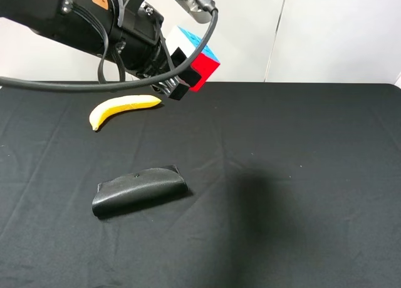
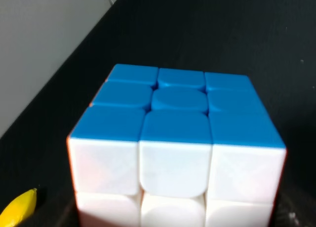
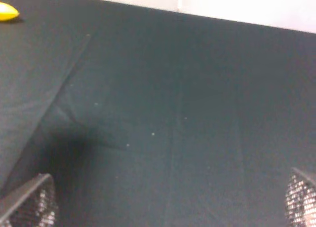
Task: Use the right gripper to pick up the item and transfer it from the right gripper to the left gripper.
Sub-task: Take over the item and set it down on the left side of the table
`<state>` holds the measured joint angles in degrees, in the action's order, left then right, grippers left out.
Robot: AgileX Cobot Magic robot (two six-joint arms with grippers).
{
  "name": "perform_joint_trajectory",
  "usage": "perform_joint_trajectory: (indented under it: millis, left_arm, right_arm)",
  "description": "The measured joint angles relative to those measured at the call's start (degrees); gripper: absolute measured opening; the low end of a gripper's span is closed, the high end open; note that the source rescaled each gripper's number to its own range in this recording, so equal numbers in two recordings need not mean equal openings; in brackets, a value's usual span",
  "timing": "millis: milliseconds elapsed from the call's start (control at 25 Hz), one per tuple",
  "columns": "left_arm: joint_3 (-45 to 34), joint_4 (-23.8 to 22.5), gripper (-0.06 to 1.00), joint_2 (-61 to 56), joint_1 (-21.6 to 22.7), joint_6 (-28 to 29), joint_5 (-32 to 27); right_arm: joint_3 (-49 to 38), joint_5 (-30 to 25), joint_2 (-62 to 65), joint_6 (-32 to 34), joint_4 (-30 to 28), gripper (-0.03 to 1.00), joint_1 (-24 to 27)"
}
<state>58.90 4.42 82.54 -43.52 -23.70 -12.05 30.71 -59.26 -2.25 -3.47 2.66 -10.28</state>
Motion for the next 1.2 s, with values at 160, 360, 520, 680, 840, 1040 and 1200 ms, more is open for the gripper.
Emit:
perform_joint_trajectory:
  millis: [160,360,520,680,840,1040,1200]
  left_arm:
    - [0.00,0.00,0.00,0.00,0.00,0.05,-0.04]
    - [0.00,0.00,0.00,0.00,0.00,0.16,-0.92]
    - [0.00,0.00,0.00,0.00,0.00,0.16,-1.29]
    - [0.00,0.00,0.00,0.00,0.00,0.17,-1.30]
    - [0.00,0.00,0.00,0.00,0.00,0.17,-1.30]
    - [0.00,0.00,0.00,0.00,0.00,0.17,-1.30]
    - [0.00,0.00,0.00,0.00,0.00,0.17,-1.30]
  right_arm:
    - [-2.40,0.01,2.35,1.98,-1.86,0.99,0.00]
    - [-2.65,0.27,2.42,2.57,-2.00,0.99,0.00]
    - [-2.65,0.27,2.42,2.62,-2.05,0.99,0.00]
    - [-2.65,0.27,2.42,2.62,-2.05,0.99,0.00]
    - [-2.65,0.29,2.42,2.62,-2.05,0.99,0.00]
    - [-2.65,0.34,2.42,2.62,-1.93,0.99,3.49]
    - [-2.65,0.34,2.42,2.62,-1.82,0.99,9.02]
